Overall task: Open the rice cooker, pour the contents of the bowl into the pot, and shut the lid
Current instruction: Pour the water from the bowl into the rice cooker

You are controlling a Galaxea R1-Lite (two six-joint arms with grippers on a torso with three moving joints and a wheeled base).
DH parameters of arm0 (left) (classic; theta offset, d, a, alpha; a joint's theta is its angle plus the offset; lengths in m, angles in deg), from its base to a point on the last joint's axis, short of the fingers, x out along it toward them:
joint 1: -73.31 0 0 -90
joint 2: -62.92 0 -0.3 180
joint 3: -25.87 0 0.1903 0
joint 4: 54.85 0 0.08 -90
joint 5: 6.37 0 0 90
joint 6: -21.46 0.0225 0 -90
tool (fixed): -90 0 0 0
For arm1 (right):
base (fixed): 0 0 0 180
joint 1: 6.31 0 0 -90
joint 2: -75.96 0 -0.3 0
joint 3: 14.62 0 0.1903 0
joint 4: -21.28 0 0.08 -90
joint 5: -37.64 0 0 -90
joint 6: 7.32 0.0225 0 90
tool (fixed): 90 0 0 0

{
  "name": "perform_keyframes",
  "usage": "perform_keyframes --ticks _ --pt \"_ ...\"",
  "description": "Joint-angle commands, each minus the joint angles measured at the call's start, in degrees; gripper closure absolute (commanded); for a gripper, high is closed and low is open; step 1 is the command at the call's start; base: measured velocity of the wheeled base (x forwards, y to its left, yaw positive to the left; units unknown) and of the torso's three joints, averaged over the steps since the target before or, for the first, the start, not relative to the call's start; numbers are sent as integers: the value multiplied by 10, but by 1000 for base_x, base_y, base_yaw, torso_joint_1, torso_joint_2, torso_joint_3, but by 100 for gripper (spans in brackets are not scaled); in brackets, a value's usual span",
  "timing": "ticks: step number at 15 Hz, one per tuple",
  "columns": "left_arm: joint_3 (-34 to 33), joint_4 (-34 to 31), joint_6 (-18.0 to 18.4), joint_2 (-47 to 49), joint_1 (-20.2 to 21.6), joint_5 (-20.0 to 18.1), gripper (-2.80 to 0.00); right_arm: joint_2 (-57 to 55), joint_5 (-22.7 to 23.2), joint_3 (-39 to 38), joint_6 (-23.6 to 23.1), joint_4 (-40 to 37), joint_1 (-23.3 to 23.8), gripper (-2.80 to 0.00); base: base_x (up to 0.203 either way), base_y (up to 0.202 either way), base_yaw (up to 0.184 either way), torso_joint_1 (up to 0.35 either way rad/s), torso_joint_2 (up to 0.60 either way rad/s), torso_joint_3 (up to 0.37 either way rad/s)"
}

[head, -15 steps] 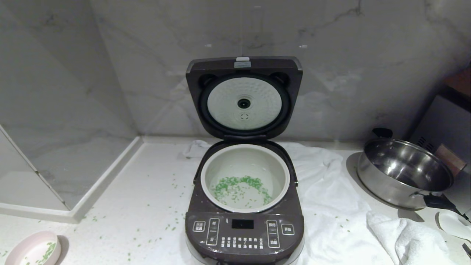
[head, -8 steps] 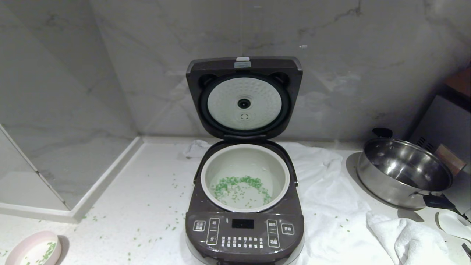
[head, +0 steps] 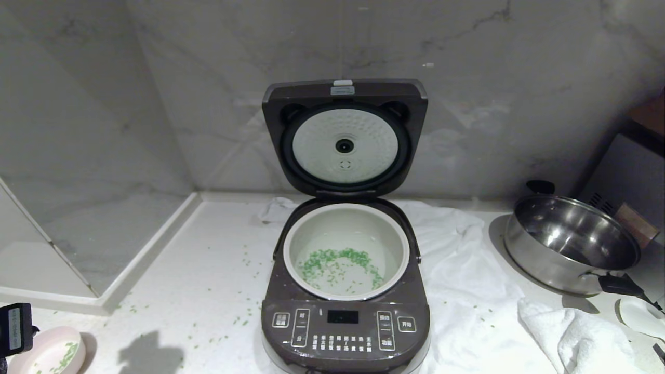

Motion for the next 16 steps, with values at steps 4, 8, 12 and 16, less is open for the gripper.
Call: perform_keyframes --ticks 4,8,12,16 --pt "12 -6 114 139 196 -76 0 0 0 0 0 0 0 0 0 0 0 0 0 0" --pt "11 52 172 242 282 -98 -280 0 0 0 0 0 0 0 0 0 0 0 0 0" --pt "14 106 194 336 308 -106 -280 0 0 0 0 0 0 0 0 0 0 0 0 0" --pt "9 223 183 396 312 -107 -280 0 0 0 0 0 0 0 0 0 0 0 0 0"
